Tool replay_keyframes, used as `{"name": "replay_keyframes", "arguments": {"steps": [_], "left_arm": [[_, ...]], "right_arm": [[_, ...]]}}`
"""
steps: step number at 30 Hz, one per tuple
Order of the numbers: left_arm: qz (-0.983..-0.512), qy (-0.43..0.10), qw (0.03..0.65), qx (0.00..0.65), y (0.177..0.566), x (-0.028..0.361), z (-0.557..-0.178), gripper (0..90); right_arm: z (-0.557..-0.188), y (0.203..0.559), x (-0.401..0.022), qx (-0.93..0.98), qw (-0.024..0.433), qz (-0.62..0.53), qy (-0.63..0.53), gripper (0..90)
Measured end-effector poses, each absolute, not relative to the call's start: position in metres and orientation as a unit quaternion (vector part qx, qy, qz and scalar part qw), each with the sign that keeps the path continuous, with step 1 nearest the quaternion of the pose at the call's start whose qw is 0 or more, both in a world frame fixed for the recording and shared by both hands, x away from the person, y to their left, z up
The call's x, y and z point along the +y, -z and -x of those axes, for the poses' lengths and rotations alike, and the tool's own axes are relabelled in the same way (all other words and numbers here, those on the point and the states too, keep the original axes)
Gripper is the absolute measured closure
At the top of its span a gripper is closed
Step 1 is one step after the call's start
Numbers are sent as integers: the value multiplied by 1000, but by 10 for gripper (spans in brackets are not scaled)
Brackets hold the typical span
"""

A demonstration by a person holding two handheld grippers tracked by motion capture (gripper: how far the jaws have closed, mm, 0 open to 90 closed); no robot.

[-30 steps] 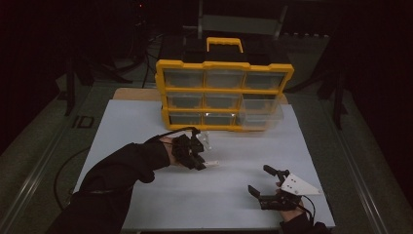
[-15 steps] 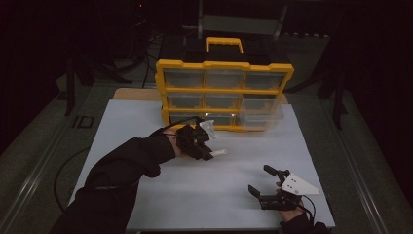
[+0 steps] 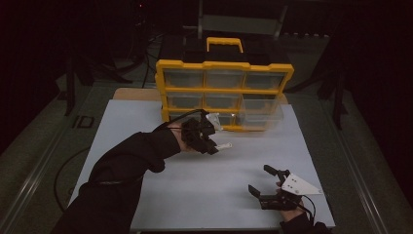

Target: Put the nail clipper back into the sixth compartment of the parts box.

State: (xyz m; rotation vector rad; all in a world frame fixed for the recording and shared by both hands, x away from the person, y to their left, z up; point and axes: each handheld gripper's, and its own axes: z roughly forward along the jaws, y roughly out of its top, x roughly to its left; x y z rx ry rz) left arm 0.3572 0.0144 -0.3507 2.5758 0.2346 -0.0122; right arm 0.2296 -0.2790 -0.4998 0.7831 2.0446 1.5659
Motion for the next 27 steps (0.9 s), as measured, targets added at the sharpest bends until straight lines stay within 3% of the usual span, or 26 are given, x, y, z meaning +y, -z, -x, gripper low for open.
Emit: {"name": "replay_keyframes", "arguments": {"steps": [27], "left_arm": [[-957,-1,289,35,303,-20,-374,782]], "right_arm": [[-230,500,-279,740,220,-283,-569,108]]}}
